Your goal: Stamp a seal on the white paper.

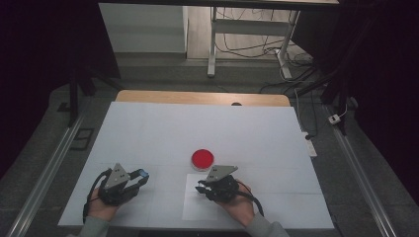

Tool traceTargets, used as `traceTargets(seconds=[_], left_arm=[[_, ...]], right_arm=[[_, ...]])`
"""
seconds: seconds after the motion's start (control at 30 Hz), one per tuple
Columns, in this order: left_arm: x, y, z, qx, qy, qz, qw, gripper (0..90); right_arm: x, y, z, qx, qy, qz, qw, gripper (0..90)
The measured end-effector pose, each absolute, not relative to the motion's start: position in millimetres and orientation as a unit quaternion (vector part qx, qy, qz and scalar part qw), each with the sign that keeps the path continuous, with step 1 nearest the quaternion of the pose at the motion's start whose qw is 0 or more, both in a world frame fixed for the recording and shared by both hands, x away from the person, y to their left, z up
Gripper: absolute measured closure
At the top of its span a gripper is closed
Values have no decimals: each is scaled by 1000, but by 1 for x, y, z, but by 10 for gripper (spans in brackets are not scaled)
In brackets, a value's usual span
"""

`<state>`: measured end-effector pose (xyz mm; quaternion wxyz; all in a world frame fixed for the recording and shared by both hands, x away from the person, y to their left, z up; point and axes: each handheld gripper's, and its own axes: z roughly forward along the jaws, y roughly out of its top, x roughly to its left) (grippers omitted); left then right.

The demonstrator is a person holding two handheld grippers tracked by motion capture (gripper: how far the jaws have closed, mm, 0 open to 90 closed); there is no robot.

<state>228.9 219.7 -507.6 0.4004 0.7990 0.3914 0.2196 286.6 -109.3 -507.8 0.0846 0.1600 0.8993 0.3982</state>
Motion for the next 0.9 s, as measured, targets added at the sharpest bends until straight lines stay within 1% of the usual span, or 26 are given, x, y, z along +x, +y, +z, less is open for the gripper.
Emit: traceTargets(seconds=[0.23, 0.9], left_arm=[[229, 220, -508, 799, 391, 220, 400, 660], [229, 220, -507, 799, 391, 221, 400, 660]], right_arm=[[285, -106, -510, 158, 907, 380, 93, 756], [287, -107, -510, 167, 906, 381, 82, 757]])
